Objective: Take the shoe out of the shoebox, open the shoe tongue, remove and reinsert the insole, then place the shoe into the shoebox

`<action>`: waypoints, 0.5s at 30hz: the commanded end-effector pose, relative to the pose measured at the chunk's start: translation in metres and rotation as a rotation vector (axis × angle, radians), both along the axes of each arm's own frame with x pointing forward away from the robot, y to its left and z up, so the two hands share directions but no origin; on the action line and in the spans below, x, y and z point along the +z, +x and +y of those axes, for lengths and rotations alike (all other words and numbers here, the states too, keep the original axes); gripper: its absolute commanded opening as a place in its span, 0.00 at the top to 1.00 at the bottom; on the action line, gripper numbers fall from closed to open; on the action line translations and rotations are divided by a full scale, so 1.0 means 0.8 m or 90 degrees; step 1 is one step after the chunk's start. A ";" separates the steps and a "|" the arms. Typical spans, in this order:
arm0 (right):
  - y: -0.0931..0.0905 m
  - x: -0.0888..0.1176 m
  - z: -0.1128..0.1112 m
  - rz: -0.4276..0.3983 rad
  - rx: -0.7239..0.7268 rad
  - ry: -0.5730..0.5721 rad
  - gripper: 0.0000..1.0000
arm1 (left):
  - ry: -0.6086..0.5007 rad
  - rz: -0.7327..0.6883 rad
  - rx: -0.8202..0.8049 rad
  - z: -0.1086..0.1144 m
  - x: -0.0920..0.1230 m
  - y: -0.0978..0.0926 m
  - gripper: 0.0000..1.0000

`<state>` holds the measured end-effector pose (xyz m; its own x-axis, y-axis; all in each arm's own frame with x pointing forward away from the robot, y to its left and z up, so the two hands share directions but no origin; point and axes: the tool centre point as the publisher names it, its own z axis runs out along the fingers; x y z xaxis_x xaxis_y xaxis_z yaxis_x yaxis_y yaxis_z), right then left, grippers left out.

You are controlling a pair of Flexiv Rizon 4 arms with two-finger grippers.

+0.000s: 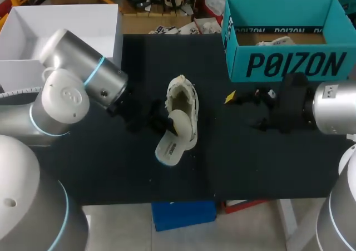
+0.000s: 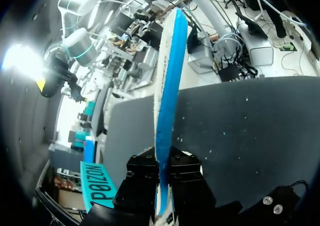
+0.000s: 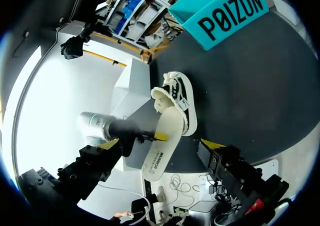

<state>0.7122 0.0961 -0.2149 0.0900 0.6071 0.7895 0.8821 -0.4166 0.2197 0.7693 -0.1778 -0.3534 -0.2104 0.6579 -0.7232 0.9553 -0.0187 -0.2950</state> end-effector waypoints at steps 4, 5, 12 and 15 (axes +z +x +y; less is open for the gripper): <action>0.000 0.000 0.001 0.000 -0.001 -0.002 0.00 | 0.003 -0.003 0.022 -0.013 -0.013 0.020 1.00; 0.000 0.000 0.001 0.000 -0.001 -0.002 0.00 | 0.002 -0.003 0.026 -0.014 -0.015 0.022 1.00; 0.000 0.000 0.001 0.000 -0.001 -0.002 0.00 | -0.006 -0.012 0.037 -0.027 -0.015 0.037 1.00; 0.000 0.000 0.001 0.000 -0.001 -0.002 0.00 | -0.008 -0.017 0.039 -0.031 -0.013 0.045 1.00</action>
<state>0.7122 0.0963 -0.2148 0.0903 0.6074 0.7892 0.8820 -0.4168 0.2199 0.8009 -0.1953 -0.3618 -0.2301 0.6309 -0.7410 0.9623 0.0343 -0.2697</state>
